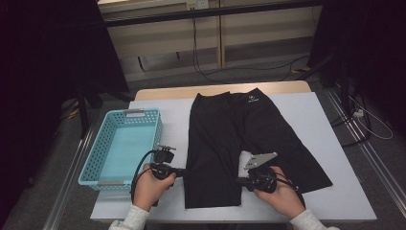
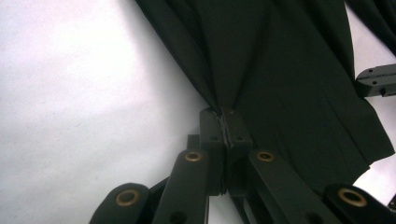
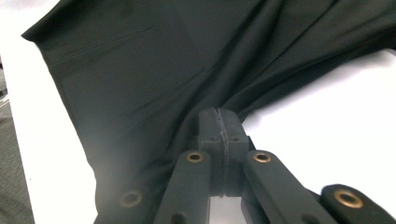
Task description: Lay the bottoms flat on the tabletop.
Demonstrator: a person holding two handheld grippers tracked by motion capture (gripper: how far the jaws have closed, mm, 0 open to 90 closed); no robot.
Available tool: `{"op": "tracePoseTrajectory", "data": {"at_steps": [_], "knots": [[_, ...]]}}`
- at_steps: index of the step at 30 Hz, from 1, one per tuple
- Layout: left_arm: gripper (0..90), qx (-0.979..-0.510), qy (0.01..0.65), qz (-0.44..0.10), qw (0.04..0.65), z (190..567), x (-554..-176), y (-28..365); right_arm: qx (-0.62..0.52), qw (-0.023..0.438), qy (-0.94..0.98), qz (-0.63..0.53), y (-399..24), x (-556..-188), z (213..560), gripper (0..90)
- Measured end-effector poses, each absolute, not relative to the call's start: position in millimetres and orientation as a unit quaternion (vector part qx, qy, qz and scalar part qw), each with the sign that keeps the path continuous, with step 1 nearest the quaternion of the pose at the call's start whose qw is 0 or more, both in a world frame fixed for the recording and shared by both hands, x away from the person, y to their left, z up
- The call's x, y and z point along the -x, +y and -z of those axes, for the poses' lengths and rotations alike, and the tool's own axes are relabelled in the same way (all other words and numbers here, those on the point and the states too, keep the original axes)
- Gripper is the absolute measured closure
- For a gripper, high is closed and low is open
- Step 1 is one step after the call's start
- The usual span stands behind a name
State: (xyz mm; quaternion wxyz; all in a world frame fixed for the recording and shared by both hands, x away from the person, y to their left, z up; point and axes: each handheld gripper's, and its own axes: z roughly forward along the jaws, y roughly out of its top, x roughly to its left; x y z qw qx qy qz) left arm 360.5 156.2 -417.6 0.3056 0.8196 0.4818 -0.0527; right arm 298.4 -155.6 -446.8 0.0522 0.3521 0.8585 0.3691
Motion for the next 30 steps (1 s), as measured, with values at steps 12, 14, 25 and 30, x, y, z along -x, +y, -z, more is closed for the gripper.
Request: {"op": "tracePoseTrajectory", "data": {"at_steps": [12,14,25,30], "knots": [[77.5,-0.817,0.489,0.033,0.302,416,-361,155,-0.37,0.074,0.845,-0.378,-160,-302,446,72.7],[65.1,-0.81,0.492,0.01,0.317,415,-362,153,-0.381,0.088,0.839,-0.379,-163,-304,446,66.1],[57.4,-0.799,0.501,-0.058,0.328,423,-381,136,-0.391,0.12,0.829,-0.382,-161,-308,445,45.3],[62.0,-0.802,0.51,-0.045,0.308,432,-385,132,-0.403,0.128,0.822,-0.381,-166,-311,445,35.8]]}}
